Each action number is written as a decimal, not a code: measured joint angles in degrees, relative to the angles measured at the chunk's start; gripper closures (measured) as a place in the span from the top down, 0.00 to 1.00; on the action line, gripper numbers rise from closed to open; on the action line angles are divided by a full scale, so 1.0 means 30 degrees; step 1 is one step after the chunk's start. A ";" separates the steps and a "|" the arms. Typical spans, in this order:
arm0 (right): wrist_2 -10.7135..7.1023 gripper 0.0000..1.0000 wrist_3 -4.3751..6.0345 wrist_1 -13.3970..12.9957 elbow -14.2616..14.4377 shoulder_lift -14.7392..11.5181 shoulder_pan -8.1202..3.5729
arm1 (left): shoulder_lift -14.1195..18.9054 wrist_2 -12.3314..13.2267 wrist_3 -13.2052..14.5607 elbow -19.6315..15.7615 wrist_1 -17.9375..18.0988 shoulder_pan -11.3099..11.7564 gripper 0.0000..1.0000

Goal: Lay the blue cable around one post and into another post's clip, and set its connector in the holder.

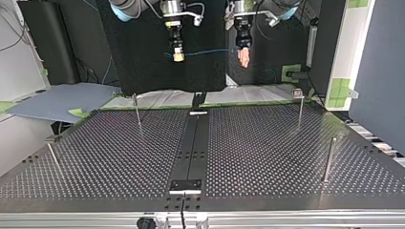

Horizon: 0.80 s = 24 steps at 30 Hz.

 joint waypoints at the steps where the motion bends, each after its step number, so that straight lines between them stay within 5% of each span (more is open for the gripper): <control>1: 0.0169 0.00 0.0092 0.0032 0.0094 -0.0109 -0.0012 | 0.0140 -0.0069 -0.0054 -0.0135 -0.0132 0.0080 1.00; 6: 0.0972 0.00 0.0426 0.0125 0.0247 -0.0923 -0.0003 | 0.1102 -0.0263 -0.0326 -0.1074 -0.1100 0.0368 1.00; 12: 0.1138 0.00 0.0396 0.0533 0.0168 -0.2151 -0.0053 | 0.2256 -0.0314 -0.0704 -0.1437 -0.2249 0.0485 1.00; 24: 0.1185 0.00 0.0066 0.2639 -0.1297 -0.4383 -0.0174 | 0.4609 -0.0174 -0.1958 -0.0090 -0.4599 0.0556 1.00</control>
